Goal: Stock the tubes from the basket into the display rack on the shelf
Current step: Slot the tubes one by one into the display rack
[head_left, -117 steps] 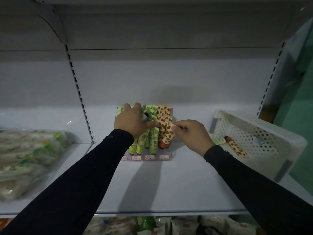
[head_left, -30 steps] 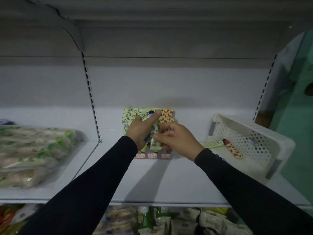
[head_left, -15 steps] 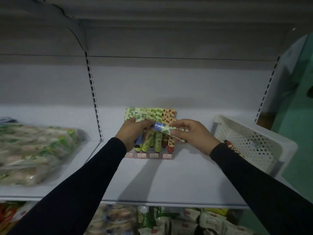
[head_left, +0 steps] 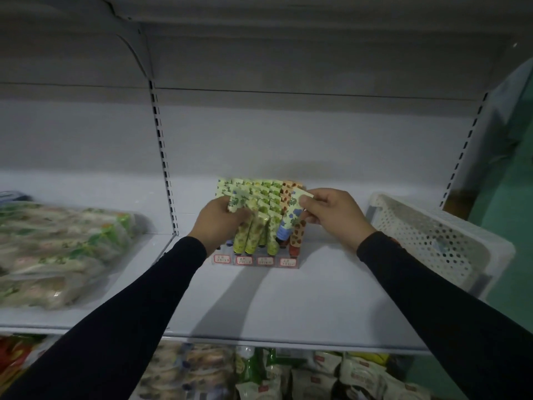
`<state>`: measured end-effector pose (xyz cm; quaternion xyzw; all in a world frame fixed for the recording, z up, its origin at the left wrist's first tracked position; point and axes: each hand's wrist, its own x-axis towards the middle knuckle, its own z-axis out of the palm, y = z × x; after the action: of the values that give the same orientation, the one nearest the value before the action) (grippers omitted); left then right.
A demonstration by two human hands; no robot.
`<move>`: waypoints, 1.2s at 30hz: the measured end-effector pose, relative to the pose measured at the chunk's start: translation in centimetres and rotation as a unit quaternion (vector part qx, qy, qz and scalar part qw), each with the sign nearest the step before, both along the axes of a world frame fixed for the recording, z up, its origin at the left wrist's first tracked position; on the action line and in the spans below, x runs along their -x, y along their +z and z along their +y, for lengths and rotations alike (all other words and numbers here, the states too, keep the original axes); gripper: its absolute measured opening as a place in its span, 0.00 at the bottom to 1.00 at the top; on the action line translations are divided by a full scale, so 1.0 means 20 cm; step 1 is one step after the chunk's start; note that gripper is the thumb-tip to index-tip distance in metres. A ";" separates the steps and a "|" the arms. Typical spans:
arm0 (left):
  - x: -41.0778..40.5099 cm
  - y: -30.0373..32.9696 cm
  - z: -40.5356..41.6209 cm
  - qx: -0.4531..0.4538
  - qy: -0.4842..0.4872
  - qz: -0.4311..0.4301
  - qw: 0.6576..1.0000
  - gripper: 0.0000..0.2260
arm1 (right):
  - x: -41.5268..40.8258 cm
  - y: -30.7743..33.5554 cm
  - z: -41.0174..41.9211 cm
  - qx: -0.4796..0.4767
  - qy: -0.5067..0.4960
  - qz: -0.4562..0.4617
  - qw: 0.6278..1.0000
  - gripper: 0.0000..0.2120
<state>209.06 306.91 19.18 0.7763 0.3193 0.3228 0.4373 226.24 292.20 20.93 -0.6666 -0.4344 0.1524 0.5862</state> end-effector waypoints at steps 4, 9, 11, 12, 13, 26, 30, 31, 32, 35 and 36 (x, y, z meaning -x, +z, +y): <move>0.11 -0.09 0.12 -0.015 0.070 -0.010 0.997 0.07 | 0.06 0.03 0.07 -0.002 0.005 -0.048 0.999 0.10; 0.21 -0.26 0.25 0.044 0.112 0.010 0.993 0.09 | 0.15 0.05 0.20 0.005 0.008 -0.111 0.994 0.10; 0.23 -0.32 0.28 0.074 0.111 -0.002 0.991 0.10 | 0.19 0.06 0.26 0.017 0.006 -0.141 0.990 0.10; 0.24 -0.35 0.29 0.089 0.111 -0.010 0.990 0.10 | 0.20 0.06 0.28 0.023 0.006 -0.152 0.988 0.10; 0.24 -0.38 0.30 0.105 0.111 -0.021 0.988 0.11 | 0.22 0.06 0.32 0.028 0.007 -0.160 0.987 0.09; 0.28 -0.57 0.34 0.172 0.121 -0.111 0.971 0.11 | 0.35 0.08 0.66 0.089 -0.029 -0.383 0.919 0.11; 0.29 -0.58 0.35 0.164 0.118 -0.113 0.973 0.12 | 0.35 0.04 0.75 0.106 -0.046 -0.402 0.908 0.12; 0.29 -0.58 0.35 0.161 0.117 -0.110 0.974 0.12 | 0.35 0.02 0.76 0.112 -0.051 -0.406 0.906 0.12; 0.29 -0.58 0.35 0.159 0.116 -0.106 0.975 0.12 | 0.35 0.01 0.78 0.116 -0.055 -0.409 0.903 0.12; 0.29 -0.59 0.36 0.158 0.114 -0.100 0.976 0.11 | 0.35 -0.02 0.80 0.126 -0.064 -0.410 0.901 0.13; 0.29 -0.59 0.36 0.158 0.113 -0.100 0.976 0.11 | 0.35 -0.03 0.80 0.128 -0.067 -0.412 0.900 0.13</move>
<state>203.30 314.15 7.43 0.6197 0.4069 0.3916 0.5450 219.27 308.16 20.30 -0.7666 -0.5683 -0.1212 0.2732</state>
